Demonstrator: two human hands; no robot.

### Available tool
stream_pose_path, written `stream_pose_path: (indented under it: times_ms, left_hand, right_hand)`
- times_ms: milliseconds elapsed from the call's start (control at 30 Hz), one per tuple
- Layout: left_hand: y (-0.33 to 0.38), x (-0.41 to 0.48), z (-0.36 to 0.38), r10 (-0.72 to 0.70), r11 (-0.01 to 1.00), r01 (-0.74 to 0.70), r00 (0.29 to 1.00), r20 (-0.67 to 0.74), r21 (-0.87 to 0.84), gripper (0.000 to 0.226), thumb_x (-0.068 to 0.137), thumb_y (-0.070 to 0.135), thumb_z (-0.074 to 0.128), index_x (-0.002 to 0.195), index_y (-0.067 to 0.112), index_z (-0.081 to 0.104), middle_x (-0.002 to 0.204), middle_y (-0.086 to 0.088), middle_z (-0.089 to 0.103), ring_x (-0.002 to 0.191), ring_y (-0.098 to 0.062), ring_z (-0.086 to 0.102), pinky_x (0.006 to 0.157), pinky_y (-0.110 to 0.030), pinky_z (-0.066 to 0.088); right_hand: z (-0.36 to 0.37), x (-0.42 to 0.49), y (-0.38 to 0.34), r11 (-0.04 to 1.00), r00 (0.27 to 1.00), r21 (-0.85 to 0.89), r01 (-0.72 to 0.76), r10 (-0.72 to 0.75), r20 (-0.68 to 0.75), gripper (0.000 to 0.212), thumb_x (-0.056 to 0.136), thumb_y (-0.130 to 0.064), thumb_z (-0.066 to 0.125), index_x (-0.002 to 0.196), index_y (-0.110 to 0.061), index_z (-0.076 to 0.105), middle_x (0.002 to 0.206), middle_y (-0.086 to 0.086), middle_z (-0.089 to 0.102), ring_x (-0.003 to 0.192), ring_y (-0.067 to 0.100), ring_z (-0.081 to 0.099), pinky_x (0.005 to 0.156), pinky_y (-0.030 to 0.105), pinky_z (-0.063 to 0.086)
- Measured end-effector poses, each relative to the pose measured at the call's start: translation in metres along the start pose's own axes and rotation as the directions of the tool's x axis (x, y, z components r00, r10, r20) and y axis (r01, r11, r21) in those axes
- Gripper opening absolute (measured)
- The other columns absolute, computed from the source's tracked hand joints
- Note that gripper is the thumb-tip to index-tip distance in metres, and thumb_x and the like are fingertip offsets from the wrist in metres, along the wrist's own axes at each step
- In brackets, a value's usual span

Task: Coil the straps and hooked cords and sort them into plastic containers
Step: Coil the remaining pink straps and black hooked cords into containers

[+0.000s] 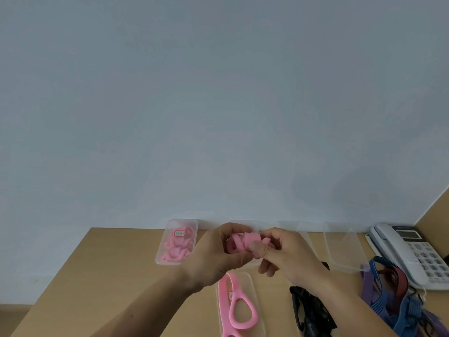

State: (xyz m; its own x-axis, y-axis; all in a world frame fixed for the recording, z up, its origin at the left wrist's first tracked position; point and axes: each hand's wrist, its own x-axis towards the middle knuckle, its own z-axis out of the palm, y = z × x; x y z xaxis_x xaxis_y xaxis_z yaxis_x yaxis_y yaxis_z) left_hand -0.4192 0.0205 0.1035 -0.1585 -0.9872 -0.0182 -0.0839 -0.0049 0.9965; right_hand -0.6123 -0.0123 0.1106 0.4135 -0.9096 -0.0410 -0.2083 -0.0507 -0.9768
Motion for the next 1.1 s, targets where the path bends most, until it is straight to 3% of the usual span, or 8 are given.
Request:
stream_pose_path:
  times_ms: [100, 200, 267, 367, 500, 733, 967, 1100]
  left_hand:
    - [-0.004, -0.001, 0.0, 0.065, 0.998, -0.065, 0.997, -0.047, 0.006, 0.04, 0.077, 0.016, 0.081, 0.114, 0.02, 0.066, 0.089, 0.006, 0.073, 0.079, -0.009, 0.068, 0.072, -0.022, 0.052]
    - [-0.004, 0.001, -0.004, 0.085, 0.995, -0.088, 0.995, -0.06, -0.038, 0.039, 0.081, 0.014, 0.08, 0.116, 0.016, 0.065, 0.079, 0.011, 0.07, 0.071, -0.006, 0.063, 0.067, -0.02, 0.05]
    - [-0.003, 0.004, -0.009, 0.075, 0.992, -0.079, 0.996, -0.049, -0.096, 0.038, 0.082, 0.011, 0.078, 0.117, 0.012, 0.064, 0.075, 0.009, 0.066, 0.066, -0.008, 0.059, 0.063, -0.021, 0.048]
    - [-0.004, 0.006, -0.018, 0.015, 0.981, -0.025, 0.999, -0.051, -0.192, 0.038, 0.079, 0.01, 0.077, 0.116, 0.012, 0.066, 0.076, -0.003, 0.063, 0.063, -0.016, 0.054, 0.062, -0.026, 0.047]
    - [-0.01, 0.006, -0.019, -0.047, 0.952, 0.036, 0.999, -0.027, -0.304, 0.039, 0.075, 0.014, 0.078, 0.113, 0.011, 0.069, 0.077, -0.01, 0.059, 0.061, -0.02, 0.051, 0.061, -0.03, 0.042]
    - [-0.011, 0.008, -0.015, -0.084, 0.93, 0.059, 0.995, -0.055, -0.363, 0.045, 0.076, 0.016, 0.079, 0.117, 0.003, 0.065, 0.073, -0.01, 0.058, 0.058, -0.019, 0.05, 0.059, -0.029, 0.041]
    - [-0.013, 0.011, -0.012, -0.128, 0.88, 0.065, 0.987, -0.101, -0.471, 0.047, 0.071, 0.015, 0.08, 0.114, 0.002, 0.066, 0.07, -0.008, 0.059, 0.058, -0.018, 0.053, 0.056, -0.025, 0.047]
    - [-0.012, 0.014, -0.01, -0.14, 0.878, 0.066, 0.983, -0.122, -0.474, 0.05, 0.072, 0.014, 0.08, 0.117, 0.0, 0.064, 0.069, -0.006, 0.061, 0.057, -0.016, 0.053, 0.055, -0.024, 0.047]
  right_hand:
    - [0.006, 0.001, 0.002, 1.0, 0.998, -0.02, 0.006, -0.007, -0.064, 0.051, 0.067, -0.059, 0.075, 0.092, -0.015, 0.07, 0.075, 0.008, 0.073, 0.056, 0.025, 0.068, 0.049, 0.029, 0.052]
    - [0.012, 0.002, 0.002, 0.999, 0.989, -0.016, 0.035, -0.037, -0.141, 0.063, 0.063, -0.068, 0.074, 0.089, -0.011, 0.068, 0.072, 0.008, 0.073, 0.055, 0.025, 0.068, 0.048, 0.031, 0.051]
    - [0.01, 0.004, 0.001, 0.996, 0.988, 0.016, 0.09, -0.088, -0.128, 0.055, 0.072, -0.069, 0.069, 0.087, -0.017, 0.071, 0.082, 0.005, 0.074, 0.064, 0.025, 0.07, 0.054, 0.032, 0.053]
    - [0.004, 0.004, 0.0, 0.984, 0.987, 0.079, 0.161, -0.161, -0.005, 0.023, 0.091, -0.04, 0.058, 0.098, -0.027, 0.075, 0.103, 0.001, 0.072, 0.086, 0.021, 0.07, 0.067, 0.027, 0.053]
    - [0.001, 0.006, 0.008, 0.983, 0.983, 0.028, 0.183, -0.183, -0.015, 0.025, 0.097, -0.013, 0.059, 0.104, -0.033, 0.074, 0.094, 0.005, 0.073, 0.079, 0.024, 0.071, 0.065, 0.026, 0.052]
    - [0.015, 0.011, 0.019, 0.958, 0.926, -0.08, 0.275, -0.287, -0.246, 0.009, 0.083, -0.041, 0.067, 0.088, -0.036, 0.073, 0.076, -0.005, 0.073, 0.056, 0.015, 0.067, 0.053, 0.017, 0.048]
    - [0.026, 0.021, 0.029, 0.916, 0.823, -0.241, 0.32, -0.395, -0.409, 0.006, 0.084, -0.037, 0.066, 0.085, -0.038, 0.071, 0.064, -0.015, 0.069, 0.051, 0.006, 0.065, 0.052, 0.014, 0.05]
    - [0.029, 0.025, 0.033, 0.938, 0.839, -0.212, 0.274, -0.341, -0.425, 0.015, 0.085, -0.041, 0.061, 0.09, -0.033, 0.073, 0.069, -0.016, 0.071, 0.053, 0.006, 0.066, 0.053, 0.016, 0.051]
